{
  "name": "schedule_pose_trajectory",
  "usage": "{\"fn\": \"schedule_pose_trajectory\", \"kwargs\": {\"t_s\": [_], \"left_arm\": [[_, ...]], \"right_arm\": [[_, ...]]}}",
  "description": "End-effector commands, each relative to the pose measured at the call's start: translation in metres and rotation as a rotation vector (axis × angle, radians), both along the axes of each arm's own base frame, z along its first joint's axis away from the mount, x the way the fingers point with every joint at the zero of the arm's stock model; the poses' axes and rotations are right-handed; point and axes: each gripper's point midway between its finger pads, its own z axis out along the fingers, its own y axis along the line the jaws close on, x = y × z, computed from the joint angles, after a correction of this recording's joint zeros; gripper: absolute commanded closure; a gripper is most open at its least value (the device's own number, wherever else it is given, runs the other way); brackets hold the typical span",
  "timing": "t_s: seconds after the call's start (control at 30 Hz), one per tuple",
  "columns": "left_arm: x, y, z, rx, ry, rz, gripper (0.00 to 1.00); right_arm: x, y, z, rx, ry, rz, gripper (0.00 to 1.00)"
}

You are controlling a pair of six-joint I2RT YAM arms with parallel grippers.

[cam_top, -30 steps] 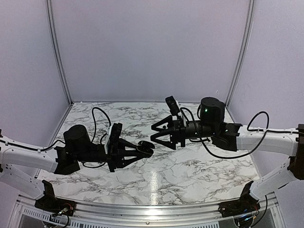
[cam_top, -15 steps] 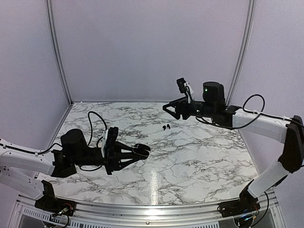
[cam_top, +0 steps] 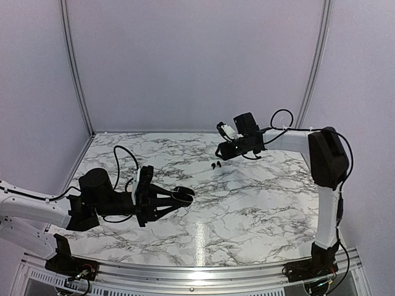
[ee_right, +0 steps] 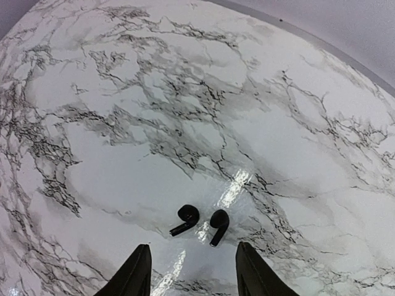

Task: Insert the wireless bluetooth earbuds into the charging case
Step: Pick up the left earbud from the center of the board.

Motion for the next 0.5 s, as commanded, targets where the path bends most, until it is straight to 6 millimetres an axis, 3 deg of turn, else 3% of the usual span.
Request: {"fn": "schedule_pose_trajectory", "kwargs": {"t_s": [0.0,0.47], "left_arm": [[0.002,0.005,0.003,-0.016,-0.021,0.015,1.0],[0.004,0.005,0.001,-0.012,-0.019,0.022,1.0]], "right_arm": [[0.013,-0.008,-0.02,-0.097,0.015,-0.026,0.53],[0.035,-0.004,-0.053,-0.169,0.036,-0.03,0.58]]}}
